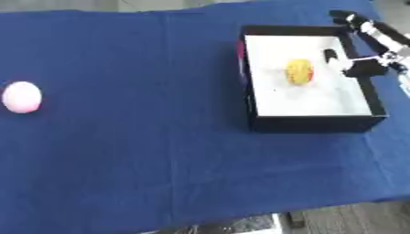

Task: Pick up the objects with one hand, pass them to the other hand, and then place them into the box on the other side of the table.

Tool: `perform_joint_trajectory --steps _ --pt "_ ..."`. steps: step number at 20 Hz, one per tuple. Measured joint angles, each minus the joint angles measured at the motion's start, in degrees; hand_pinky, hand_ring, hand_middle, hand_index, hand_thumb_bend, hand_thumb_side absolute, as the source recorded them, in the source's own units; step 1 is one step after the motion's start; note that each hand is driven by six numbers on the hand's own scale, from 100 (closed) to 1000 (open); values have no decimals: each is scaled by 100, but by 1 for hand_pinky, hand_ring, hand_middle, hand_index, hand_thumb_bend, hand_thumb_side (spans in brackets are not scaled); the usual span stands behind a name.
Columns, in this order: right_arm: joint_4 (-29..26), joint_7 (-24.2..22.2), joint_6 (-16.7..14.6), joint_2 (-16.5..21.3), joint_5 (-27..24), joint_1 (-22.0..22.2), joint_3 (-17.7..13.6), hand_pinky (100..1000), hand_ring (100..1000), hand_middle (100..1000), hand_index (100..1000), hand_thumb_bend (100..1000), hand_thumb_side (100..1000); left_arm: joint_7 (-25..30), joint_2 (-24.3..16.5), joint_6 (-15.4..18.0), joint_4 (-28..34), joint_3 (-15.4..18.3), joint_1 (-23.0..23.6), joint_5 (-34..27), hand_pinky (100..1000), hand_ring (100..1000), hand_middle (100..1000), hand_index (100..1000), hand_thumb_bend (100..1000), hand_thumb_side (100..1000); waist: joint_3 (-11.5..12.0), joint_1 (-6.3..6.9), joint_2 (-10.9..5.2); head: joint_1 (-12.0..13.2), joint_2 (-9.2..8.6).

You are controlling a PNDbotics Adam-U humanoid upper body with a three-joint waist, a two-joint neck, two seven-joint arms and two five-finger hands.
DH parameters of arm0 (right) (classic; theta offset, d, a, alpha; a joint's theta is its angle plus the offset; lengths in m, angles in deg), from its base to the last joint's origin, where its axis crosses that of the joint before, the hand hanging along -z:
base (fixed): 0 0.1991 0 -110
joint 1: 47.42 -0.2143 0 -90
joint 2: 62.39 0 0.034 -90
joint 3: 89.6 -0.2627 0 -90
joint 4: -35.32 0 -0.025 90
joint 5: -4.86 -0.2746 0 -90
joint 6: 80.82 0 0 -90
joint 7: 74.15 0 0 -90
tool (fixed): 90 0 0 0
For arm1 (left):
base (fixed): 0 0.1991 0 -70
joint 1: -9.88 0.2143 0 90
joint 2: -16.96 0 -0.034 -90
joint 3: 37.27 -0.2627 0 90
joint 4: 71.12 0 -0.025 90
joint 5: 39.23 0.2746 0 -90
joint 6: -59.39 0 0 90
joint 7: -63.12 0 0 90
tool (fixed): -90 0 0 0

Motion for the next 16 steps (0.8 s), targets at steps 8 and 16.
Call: perform_joint_trajectory --steps 8,16 --pt "-1114 -690 617 -248 -1502 -123 -264 1000 1000 1000 1000 100 260 1530 -567 398 -1281 3 -499 296 904 880 781 892 338 498 12 59 -2 551 1" --pt "-1633 -747 1088 -438 -1881 -188 -341 1000 1000 1000 1000 100 262 2965 -850 1406 -2125 -165 -725 331 946 921 801 878 602 562 47 97 -3 807 12"
